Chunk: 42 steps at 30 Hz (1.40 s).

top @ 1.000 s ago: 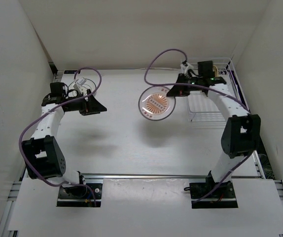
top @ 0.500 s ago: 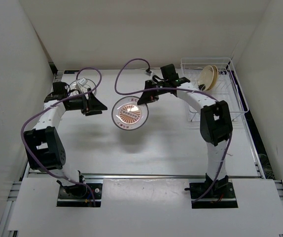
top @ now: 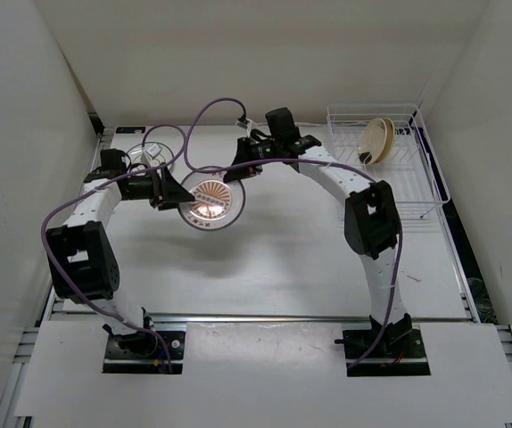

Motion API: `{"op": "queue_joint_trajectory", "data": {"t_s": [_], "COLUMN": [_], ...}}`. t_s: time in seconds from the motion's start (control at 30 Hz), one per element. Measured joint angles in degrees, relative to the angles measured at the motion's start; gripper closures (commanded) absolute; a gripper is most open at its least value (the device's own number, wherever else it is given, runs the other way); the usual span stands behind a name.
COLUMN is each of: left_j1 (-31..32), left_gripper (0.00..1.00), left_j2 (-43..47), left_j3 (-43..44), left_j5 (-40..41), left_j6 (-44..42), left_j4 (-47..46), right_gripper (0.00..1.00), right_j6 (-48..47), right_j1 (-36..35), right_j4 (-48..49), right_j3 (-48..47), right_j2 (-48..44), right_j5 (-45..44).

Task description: Unload the plates from the dish rack

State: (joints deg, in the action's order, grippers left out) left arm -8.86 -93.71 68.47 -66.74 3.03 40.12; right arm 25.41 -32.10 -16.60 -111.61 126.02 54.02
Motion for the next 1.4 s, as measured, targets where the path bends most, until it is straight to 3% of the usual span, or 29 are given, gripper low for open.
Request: {"op": "queue_joint_trajectory", "data": {"t_s": [0.13,0.27,0.3,0.4,0.6,0.8,0.97,1.1,1.13,1.23,1.4], "left_j1": [0.0,-0.1,0.0,0.0,0.0,0.0,-0.2,-1.4,-2.1,-4.8,-10.8], "left_gripper": [0.90,0.90,0.90,0.90,0.90,0.90,0.90,0.90,0.90,0.90,0.90], "left_j2": [-0.9,-0.9,-0.9,-0.9,-0.3,-2.0,-11.2,-21.2,-23.6,-29.8,-37.1], "left_j3": [0.2,0.6,0.6,0.6,0.6,3.3,13.3,23.8,26.5,33.6,41.0], "left_j5": [0.2,-0.3,-0.2,1.4,8.8,13.0,11.8,10.9,10.8,10.8,10.8], "left_j6": [0.1,-0.1,-0.1,-0.4,4.2,14.6,22.7,27.0,27.9,30.0,32.5], "left_j4": [0.2,0.4,0.4,0.2,-2.2,-5.2,-8.3,-9.6,-9.9,-11.1,-13.5], "right_gripper": [1.00,0.98,0.78,0.40,0.40,0.38,0.38,0.31,0.24,0.16,0.11], "right_j6": [0.9,0.7,0.7,0.1,-5.7,-10.7,-13.3,-16.1,-17.4,-23.4,-32.5], "right_j1": [-0.9,-1.1,-1.1,-1.0,-0.1,5.1,9.0,10.3,10.9,13.7,21.7], "right_j4": [0.7,1.4,1.4,0.3,-6.6,-11.3,-13.6,-16.4,-18.0,-24.7,-36.2], "right_j3": [-1.4,-1.5,-1.5,-1.5,1.7,13.7,25.1,33.2,35.2,38.6,39.4], "right_j2": [1.2,1.9,1.9,1.9,-1.2,-14.5,-30.2,-40.4,-42.4,-45.3,-45.2], "right_j5": [0.0,-0.2,-0.1,-1.5,-14.8,-22.5,-24.8,-24.2,-23.7,-23.2,-23.4]}}
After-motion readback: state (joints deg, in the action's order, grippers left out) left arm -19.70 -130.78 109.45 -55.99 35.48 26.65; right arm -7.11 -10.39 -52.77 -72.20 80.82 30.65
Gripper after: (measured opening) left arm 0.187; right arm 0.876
